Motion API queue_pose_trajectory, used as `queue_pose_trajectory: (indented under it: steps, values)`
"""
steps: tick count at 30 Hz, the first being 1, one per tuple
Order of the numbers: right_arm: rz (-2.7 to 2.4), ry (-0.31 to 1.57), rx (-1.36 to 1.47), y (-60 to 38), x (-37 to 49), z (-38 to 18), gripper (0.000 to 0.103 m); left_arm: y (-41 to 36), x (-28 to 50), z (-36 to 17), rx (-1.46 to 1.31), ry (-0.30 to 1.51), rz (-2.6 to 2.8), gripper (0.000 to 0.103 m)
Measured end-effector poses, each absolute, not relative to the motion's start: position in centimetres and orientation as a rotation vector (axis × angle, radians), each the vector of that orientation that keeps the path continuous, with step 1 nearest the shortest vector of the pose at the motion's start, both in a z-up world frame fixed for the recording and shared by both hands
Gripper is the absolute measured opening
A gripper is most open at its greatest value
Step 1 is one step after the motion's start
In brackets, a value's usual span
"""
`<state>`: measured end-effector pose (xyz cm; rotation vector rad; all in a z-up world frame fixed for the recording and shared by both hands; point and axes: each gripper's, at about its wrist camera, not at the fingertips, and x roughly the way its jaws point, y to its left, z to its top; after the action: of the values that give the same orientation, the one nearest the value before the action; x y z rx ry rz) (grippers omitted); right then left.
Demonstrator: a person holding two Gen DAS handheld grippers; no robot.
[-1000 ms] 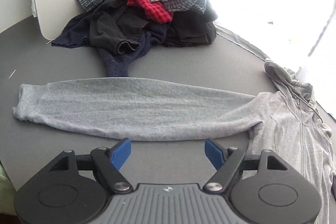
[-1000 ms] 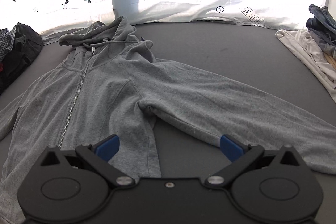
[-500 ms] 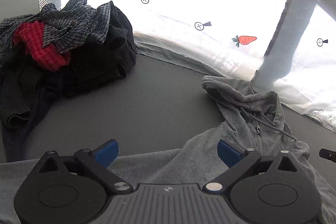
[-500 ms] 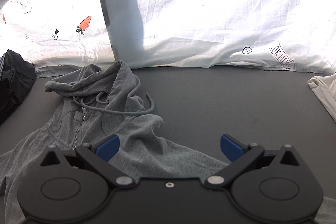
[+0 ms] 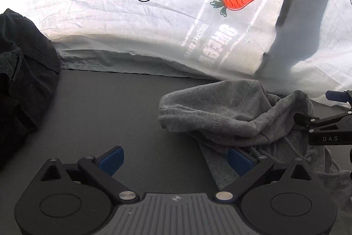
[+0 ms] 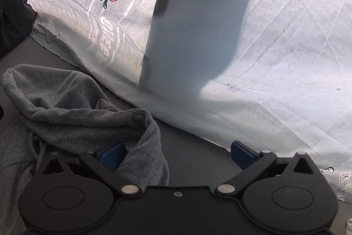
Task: Fold clothes
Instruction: 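Move the right gripper to the hoodie hood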
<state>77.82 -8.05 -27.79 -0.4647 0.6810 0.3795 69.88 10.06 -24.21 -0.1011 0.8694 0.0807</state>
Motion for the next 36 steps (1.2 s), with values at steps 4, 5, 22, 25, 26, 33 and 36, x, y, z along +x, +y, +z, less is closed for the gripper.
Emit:
queue_pose_trajectory:
  steps: [4,5,22,25,26,33,36]
  values:
    - [0.337,0.657,-0.503,-7.8,79.7,-28.4,0.103,9.4,70.8,-25.2,-0.075,0.877,0.066,0.100]
    - [0.311,0.631,-0.486,-8.2,79.9,-28.0,0.103,9.3,70.9,-25.4,-0.074,0.872,0.069,0.100]
    - [0.039,0.765,-0.090,-19.8,78.8,-27.9,0.103,10.9,77.2,-26.5,-0.127,0.874,0.227,0.102]
    - [0.066,0.764,-0.068,-19.7,78.1,-26.9,0.103,10.8,75.9,-24.9,-0.176,0.847,0.146,0.102]
    - [0.077,0.757,-0.065,-19.5,77.7,-26.4,0.103,10.4,75.4,-24.4,-0.170,0.847,0.125,0.102]
    - [0.089,0.674,-0.049,-18.3,74.2,-23.6,0.092,9.4,71.3,-23.2,-0.210,0.835,0.103,0.102]
    - [0.208,0.676,0.017,-17.3,72.8,-23.0,0.082,9.0,70.3,-23.4,-0.249,0.843,0.085,0.102]
